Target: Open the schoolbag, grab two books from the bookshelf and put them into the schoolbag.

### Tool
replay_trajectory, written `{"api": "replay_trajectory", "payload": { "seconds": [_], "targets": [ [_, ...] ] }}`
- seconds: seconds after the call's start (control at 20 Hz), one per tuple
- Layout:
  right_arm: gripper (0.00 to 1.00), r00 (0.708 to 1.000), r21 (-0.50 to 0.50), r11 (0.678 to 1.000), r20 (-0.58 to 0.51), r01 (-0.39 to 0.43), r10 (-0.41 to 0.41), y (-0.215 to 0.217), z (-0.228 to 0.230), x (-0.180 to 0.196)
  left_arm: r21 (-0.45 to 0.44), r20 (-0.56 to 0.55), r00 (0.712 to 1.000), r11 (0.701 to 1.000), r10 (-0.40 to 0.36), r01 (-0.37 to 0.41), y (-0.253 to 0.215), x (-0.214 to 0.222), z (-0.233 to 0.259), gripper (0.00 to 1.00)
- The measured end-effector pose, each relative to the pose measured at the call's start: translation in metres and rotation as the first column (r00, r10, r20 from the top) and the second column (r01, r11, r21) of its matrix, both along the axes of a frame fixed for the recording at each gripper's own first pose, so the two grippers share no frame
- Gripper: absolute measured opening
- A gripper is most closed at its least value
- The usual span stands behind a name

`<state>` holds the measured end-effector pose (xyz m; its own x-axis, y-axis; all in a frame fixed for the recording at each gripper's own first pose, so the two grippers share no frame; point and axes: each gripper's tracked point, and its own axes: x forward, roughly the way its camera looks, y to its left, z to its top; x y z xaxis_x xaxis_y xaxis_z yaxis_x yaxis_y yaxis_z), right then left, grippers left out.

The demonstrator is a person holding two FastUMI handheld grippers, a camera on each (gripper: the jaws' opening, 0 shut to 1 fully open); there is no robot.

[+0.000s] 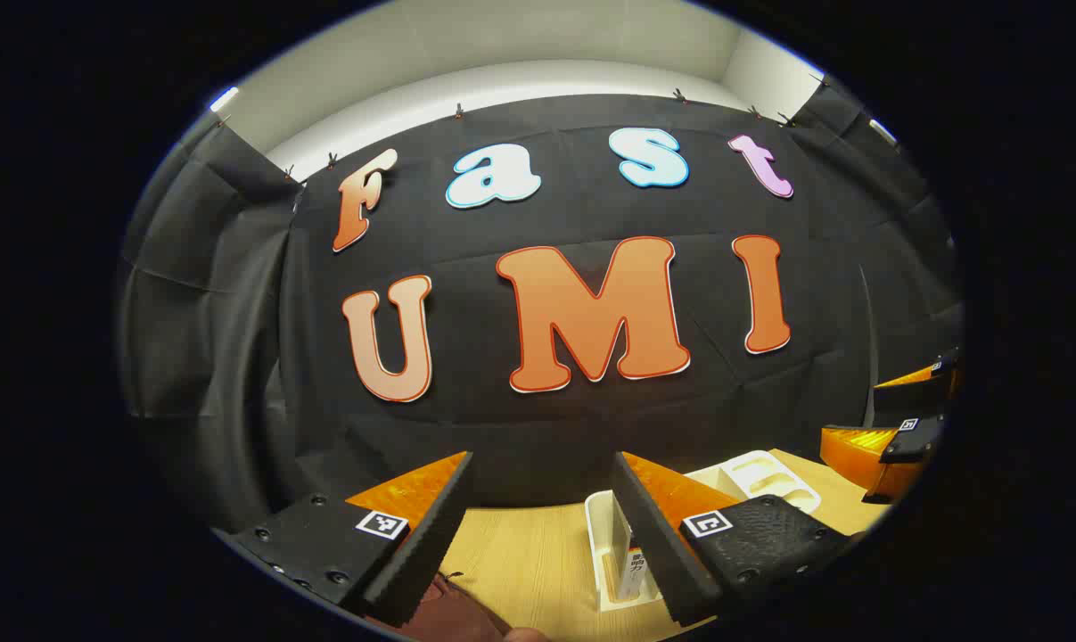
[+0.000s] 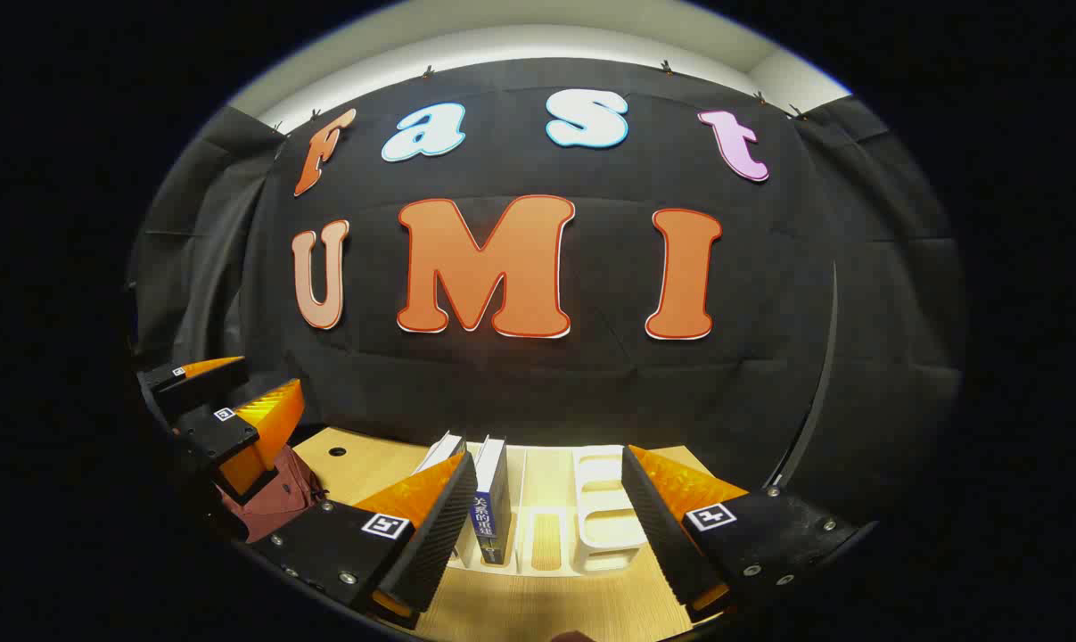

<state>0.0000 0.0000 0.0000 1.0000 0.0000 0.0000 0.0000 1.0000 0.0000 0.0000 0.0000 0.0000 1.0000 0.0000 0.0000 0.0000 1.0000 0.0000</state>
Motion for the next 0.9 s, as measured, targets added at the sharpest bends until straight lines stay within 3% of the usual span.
{"api": "replay_trajectory", "payload": {
  "seconds": [0.05, 0.2, 0.3, 0.35, 0.4, 0.45, 0.6, 0.65, 0.7, 0.9],
  "targets": [
    [0.96, 1.000, 0.000, 1.000, -0.002, -0.001, 0.001, 0.000, 0.000, 0.001, -0.002, -0.003, 1.000, 1.000, 0.003, -0.003, 0.000, -0.001, 0.000, 1.00],
    [0.96, 1.000, -0.001, 1.000, -0.003, 0.000, 0.000, 0.000, -0.001, 0.001, -0.003, -0.006, 1.000, 1.000, 0.006, -0.006, 0.001, 0.001, -0.002, 0.96],
    [0.96, 1.000, -0.003, 1.000, -0.001, -0.001, 0.001, 0.000, -0.001, 0.003, -0.003, -0.004, 1.000, 1.000, 0.005, -0.005, 0.000, 0.002, -0.003, 1.00],
    [0.96, 1.000, -0.004, 1.000, 0.000, 0.000, 0.000, 0.000, -0.001, 0.004, -0.003, -0.006, 1.000, 1.000, 0.004, -0.005, 0.000, 0.003, -0.003, 0.96],
    [0.96, 1.000, -0.004, 1.000, -0.002, -0.002, 0.002, 0.001, -0.001, 0.004, -0.003, -0.007, 1.000, 1.000, 0.009, -0.009, 0.001, 0.003, -0.004, 1.00],
    [0.96, 1.000, -0.005, 1.000, -0.004, -0.002, 0.002, 0.001, -0.002, 0.004, -0.005, -0.008, 1.000, 1.000, 0.011, -0.011, 0.003, 0.004, -0.005, 0.96],
    [0.96, 1.000, -0.004, 1.000, -0.009, -0.004, 0.004, 0.003, -0.003, 0.005, -0.006, -0.017, 1.000, 1.000, 0.007, -0.007, 0.001, 0.005, -0.008, 0.96],
    [0.96, 1.000, -0.003, 1.000, -0.014, -0.006, 0.006, 0.003, -0.004, 0.005, -0.008, -0.019, 1.000, 1.000, 0.000, -0.001, -0.001, 0.005, -0.008, 1.00],
    [0.96, 1.000, -0.002, 1.000, -0.015, -0.008, 0.008, 0.004, -0.004, 0.006, -0.008, -0.020, 1.000, 1.000, -0.002, 0.001, -0.001, 0.005, -0.009, 0.96],
    [0.96, 1.000, -0.005, 1.000, -0.017, -0.006, 0.006, 0.004, -0.006, 0.006, -0.008, -0.023, 1.000, 1.000, -0.006, 0.006, -0.003, 0.006, -0.011, 0.96]
  ]
}}
